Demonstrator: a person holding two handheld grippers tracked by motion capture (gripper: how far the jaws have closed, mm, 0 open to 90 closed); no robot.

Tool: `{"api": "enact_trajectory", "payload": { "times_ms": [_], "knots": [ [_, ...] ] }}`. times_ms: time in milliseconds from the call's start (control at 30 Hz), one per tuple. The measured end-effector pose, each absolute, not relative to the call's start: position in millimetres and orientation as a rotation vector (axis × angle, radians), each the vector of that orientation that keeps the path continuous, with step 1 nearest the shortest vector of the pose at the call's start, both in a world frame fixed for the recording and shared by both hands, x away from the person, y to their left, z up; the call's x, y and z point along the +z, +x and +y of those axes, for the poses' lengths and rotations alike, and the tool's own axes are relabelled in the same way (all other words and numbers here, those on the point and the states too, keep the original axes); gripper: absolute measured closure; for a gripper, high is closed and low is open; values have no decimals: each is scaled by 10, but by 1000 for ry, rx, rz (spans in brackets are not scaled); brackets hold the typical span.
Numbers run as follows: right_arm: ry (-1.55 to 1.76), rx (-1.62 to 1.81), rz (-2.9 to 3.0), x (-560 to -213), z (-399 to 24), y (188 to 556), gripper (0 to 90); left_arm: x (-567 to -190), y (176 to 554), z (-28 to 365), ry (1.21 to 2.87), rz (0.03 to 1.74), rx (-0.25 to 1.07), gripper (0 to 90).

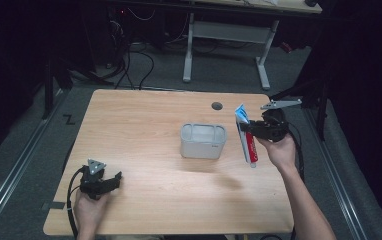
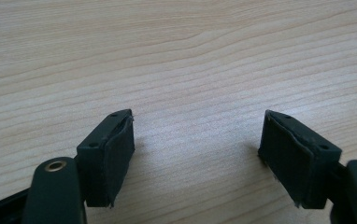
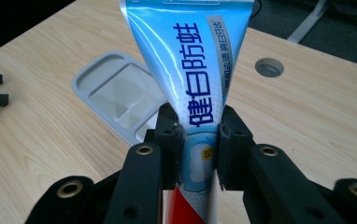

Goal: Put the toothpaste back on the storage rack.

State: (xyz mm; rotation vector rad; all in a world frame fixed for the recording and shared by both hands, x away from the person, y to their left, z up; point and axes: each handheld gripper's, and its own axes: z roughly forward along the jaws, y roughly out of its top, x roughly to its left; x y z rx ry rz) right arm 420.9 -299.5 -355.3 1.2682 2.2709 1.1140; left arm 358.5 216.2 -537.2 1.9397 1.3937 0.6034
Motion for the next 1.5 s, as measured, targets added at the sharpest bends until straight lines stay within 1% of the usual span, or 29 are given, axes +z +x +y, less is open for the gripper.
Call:
{"api": "enact_trajectory", "payload": {
  "times_ms": [900,1500],
  "knots": [
    [1155,1216,2268,-3251,-2671,4300,737,-5372,3584,2161,1939,1394,603,267],
    [1090,1273,2264,-3172,-2283,4543,737,-5372,3584,2161,1940,1393,602,266]
  ]
}}
